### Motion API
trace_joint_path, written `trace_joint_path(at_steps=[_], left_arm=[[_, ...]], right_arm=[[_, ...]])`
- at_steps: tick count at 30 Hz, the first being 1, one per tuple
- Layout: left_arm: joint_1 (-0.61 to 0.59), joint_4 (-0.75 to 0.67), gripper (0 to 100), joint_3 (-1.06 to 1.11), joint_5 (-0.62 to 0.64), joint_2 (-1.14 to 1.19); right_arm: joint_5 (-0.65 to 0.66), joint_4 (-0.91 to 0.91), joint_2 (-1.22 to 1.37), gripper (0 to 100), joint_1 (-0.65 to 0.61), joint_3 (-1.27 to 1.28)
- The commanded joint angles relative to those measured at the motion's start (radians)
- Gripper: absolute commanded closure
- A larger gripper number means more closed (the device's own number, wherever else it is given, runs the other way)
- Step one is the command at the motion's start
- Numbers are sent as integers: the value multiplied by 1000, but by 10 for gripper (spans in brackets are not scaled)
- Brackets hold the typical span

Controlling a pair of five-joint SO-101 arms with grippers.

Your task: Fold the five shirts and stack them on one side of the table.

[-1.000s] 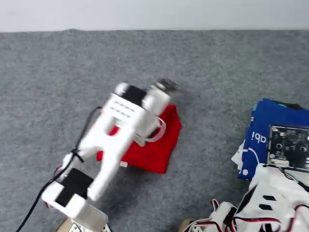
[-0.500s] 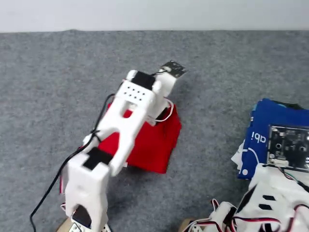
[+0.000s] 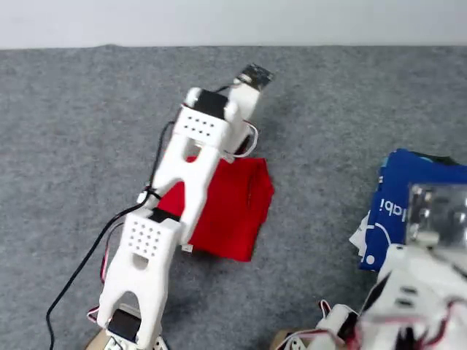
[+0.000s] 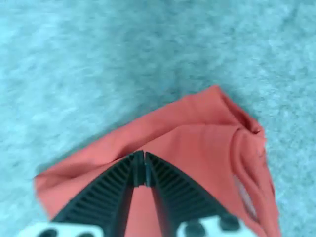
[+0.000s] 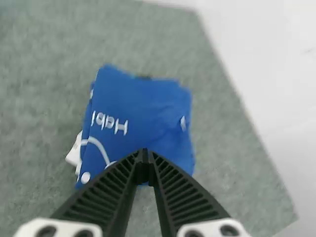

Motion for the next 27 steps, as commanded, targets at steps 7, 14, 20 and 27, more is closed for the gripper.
trace_joint_path(at_steps=[7, 14, 20, 27], left_arm=[[-219, 29, 995, 469, -8, -568], [-454, 29, 995, 728, -11, -885], [-635, 29, 995, 892, -71, -1028], [-818, 29, 995, 987, -74, -1100]], right_arm=[[-138, 36, 252, 984, -196, 8], [-377, 21, 412, 983, -596, 8], [-488, -130, 555, 965, -792, 11], [-591, -331, 771, 866, -900, 6]])
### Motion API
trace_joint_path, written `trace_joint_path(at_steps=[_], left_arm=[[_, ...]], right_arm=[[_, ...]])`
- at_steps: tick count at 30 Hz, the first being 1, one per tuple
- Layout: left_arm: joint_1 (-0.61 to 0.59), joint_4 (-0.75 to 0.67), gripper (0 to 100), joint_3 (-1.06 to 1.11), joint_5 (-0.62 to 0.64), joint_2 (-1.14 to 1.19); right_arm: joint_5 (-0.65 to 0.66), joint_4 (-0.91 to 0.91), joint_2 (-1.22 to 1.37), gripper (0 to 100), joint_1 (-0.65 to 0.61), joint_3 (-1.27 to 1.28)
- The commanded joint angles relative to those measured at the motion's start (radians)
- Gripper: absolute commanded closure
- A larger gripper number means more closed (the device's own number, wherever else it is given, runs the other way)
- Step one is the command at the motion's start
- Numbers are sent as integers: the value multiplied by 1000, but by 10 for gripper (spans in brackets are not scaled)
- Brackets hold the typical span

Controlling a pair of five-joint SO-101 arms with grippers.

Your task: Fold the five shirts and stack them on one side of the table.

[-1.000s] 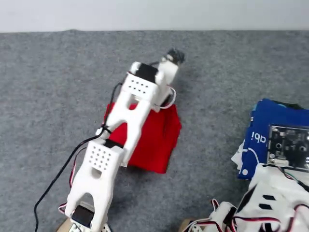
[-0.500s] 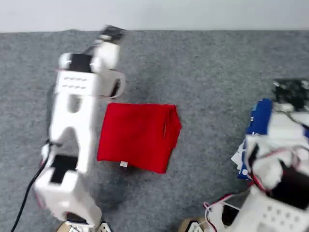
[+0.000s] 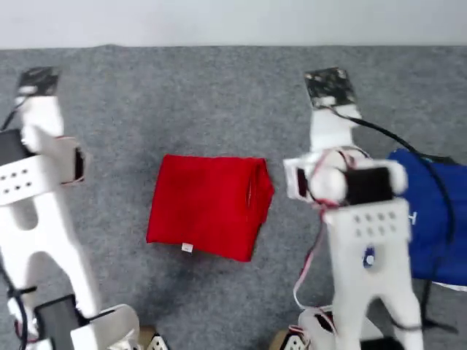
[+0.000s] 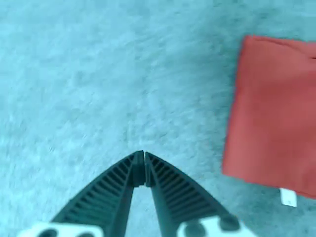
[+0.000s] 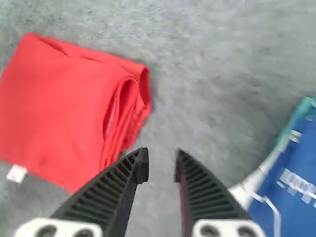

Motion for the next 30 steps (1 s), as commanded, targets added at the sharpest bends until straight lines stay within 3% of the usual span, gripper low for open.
trace_joint_path(at_steps=[1, 4, 9, 18, 30], left_arm=[[-71, 25, 995, 25, -14, -57], [-106, 25, 995, 53, -14, -60], [-172, 23, 995, 65, -64, -57], [-247, 23, 995, 65, -118, -55], [-247, 23, 995, 65, -118, -54]], right_arm=[[-83, -102, 102, 865, -65, -9], [-172, -174, 171, 865, -128, -9], [-201, -228, 243, 865, -199, -9], [-201, -367, 386, 865, -179, -8], [-249, -450, 524, 865, -177, -9]])
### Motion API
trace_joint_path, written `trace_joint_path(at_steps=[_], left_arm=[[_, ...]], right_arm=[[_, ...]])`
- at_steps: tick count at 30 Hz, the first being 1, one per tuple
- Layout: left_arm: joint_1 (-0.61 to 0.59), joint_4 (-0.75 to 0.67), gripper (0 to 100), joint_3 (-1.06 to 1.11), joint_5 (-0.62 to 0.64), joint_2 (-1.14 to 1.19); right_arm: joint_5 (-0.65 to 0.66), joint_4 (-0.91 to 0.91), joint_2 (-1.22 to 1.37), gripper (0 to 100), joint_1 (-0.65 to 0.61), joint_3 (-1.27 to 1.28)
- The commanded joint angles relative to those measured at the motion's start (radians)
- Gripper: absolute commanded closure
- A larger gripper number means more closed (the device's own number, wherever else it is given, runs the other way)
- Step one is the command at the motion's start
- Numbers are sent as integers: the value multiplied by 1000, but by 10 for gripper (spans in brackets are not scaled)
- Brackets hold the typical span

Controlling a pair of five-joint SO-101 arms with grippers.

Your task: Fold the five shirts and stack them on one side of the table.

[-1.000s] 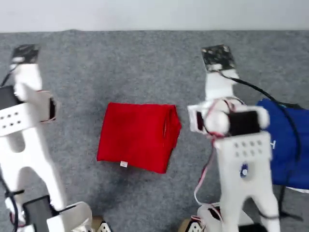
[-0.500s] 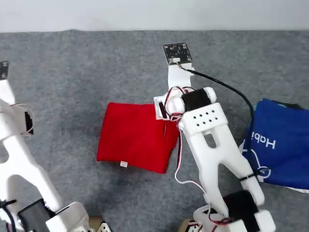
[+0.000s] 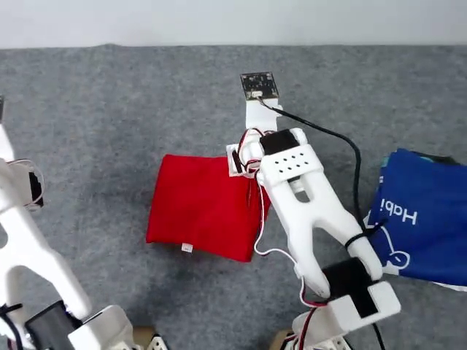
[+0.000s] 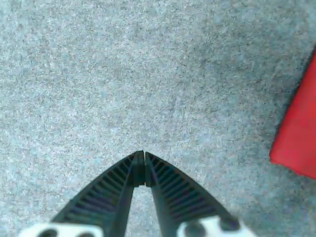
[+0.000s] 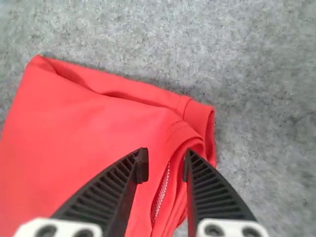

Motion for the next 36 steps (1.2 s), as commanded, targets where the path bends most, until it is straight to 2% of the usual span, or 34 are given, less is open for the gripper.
trace_joint_path(at_steps=[1, 9, 15, 20, 30, 36], left_arm=[[-5, 21, 995, 1, -9, -35], [-5, 21, 995, 4, -9, -34], [0, 3, 995, 84, -11, -35], [0, -17, 995, 110, -11, -35], [0, -17, 995, 108, -12, -35], [0, -17, 995, 108, -12, -35]], right_arm=[[-14, -13, 2, 865, 10, -11], [-14, -15, 54, 865, 36, -11], [-11, -58, 111, 868, 35, -11], [-5, -58, 125, 991, 31, -41], [40, -54, 114, 989, 62, -61], [207, -56, 124, 989, 125, -153]])
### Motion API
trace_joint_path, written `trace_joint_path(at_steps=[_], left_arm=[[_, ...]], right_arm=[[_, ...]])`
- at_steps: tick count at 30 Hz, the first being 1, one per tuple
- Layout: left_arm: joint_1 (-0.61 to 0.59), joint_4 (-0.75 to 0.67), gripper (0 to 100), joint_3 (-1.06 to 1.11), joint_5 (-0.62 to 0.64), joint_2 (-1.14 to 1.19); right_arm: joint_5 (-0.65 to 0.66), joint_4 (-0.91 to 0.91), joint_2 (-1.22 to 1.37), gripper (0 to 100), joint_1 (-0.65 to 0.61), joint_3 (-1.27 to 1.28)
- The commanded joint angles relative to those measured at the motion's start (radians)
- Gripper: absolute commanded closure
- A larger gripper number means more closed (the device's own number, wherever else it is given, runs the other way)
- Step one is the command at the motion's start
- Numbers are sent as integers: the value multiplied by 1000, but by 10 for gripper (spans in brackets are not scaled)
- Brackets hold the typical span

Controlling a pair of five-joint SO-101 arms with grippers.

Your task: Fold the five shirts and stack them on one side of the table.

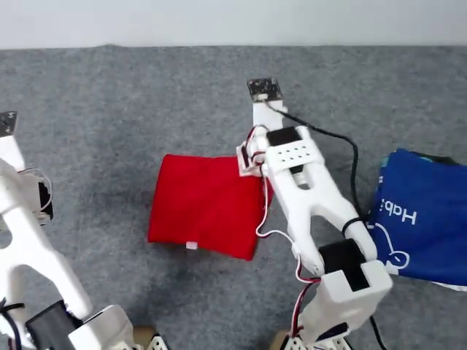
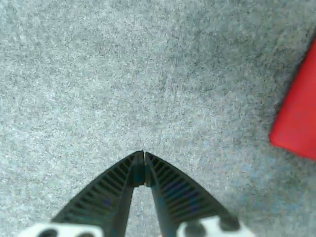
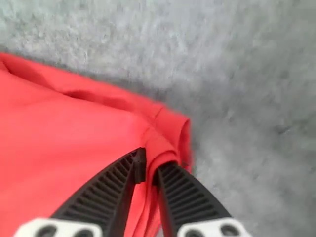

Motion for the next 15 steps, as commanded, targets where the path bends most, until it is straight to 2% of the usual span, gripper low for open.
trace_joint_path(at_steps=[1, 13, 15], left_arm=[[0, -14, 995, -5, -12, -35], [0, -14, 995, -4, -12, -35], [0, -12, 995, -4, -12, -35]], right_arm=[[80, -10, -10, 989, 45, -114], [115, -101, 102, 984, 56, -157], [115, -77, 99, 948, 54, -157]])
